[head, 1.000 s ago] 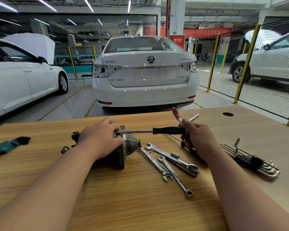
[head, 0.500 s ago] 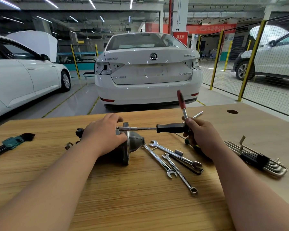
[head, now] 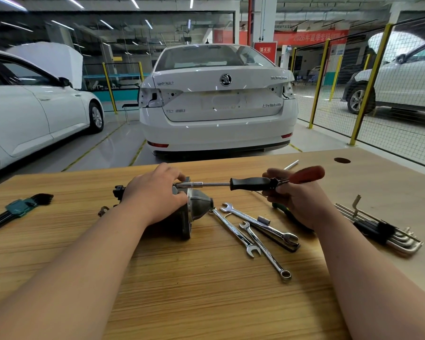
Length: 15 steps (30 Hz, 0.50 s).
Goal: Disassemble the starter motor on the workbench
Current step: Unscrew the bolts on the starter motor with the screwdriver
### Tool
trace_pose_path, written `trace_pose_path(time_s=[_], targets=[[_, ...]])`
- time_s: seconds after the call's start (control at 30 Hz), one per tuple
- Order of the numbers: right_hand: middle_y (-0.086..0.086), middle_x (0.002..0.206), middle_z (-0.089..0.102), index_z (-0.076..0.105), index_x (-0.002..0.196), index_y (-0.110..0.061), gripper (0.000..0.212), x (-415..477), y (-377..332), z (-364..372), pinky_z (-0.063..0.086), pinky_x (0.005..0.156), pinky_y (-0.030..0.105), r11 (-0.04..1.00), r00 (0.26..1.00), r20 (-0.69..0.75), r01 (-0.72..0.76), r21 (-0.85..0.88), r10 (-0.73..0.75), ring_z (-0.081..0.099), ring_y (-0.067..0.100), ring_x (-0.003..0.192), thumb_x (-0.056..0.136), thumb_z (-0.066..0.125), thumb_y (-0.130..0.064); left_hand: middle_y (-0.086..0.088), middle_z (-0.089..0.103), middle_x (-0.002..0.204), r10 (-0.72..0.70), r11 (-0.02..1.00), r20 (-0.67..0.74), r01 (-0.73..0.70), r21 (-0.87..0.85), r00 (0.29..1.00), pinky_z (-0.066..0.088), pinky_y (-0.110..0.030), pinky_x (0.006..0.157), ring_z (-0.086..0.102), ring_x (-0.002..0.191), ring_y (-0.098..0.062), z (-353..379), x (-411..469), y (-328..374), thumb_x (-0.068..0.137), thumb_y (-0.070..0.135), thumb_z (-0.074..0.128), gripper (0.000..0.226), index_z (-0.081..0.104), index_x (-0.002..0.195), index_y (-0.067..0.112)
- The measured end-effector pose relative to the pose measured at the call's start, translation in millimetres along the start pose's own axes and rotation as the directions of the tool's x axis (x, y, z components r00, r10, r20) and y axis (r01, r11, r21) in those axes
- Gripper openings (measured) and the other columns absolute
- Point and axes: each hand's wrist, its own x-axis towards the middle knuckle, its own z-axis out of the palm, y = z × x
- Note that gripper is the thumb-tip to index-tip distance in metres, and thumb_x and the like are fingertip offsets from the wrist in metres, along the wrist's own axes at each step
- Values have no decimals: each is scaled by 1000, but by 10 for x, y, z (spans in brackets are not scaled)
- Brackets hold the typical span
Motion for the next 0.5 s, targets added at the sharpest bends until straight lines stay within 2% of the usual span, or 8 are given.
trace_pose_path(time_s=[0.13, 0.3, 0.4, 0.5], targets=[[6, 106, 75, 64, 115, -11, 35, 14, 4, -42, 59, 66, 28, 995, 999, 6, -37, 88, 37, 73, 29, 90, 92, 46, 8, 17, 42, 132, 23, 999, 9, -24, 25, 1000, 31, -30, 71, 43, 96, -8, 10, 6, -13, 85, 47, 51, 33, 55, 117, 40], [13, 75, 73, 66, 111, -4, 19, 46, 34, -53, 56, 55, 25, 995, 998, -63, -21, 100, 27, 73, 25, 70, 95, 55, -6, 18, 42, 127, 25, 999, 6, -25, 32, 1000, 30, -30, 68, 40, 91, -7, 14, 5, -7, 85, 46, 51, 28, 55, 112, 39], [9, 61, 65, 67, 109, -1, 25, 44, 29, -57, 56, 56, 30, 999, 995, -92, -20, 30, 23, 67, 21, 57, 96, 59, -21, 17, 41, 128, 23, 999, 18, -24, 41, 1000, 31, -30, 69, 40, 91, -7, 7, 6, 0, 85, 47, 52, 29, 55, 113, 38], [8, 65, 70, 67, 102, -6, 36, 20, -5, 5, 52, 59, 36, 980, 989, -145, -56, -190, 28, 59, 17, 48, 97, 55, -40, 17, 40, 128, 27, 998, 20, -28, 49, 999, 31, -30, 69, 39, 91, -7, 6, 7, -4, 86, 47, 52, 30, 55, 114, 37]])
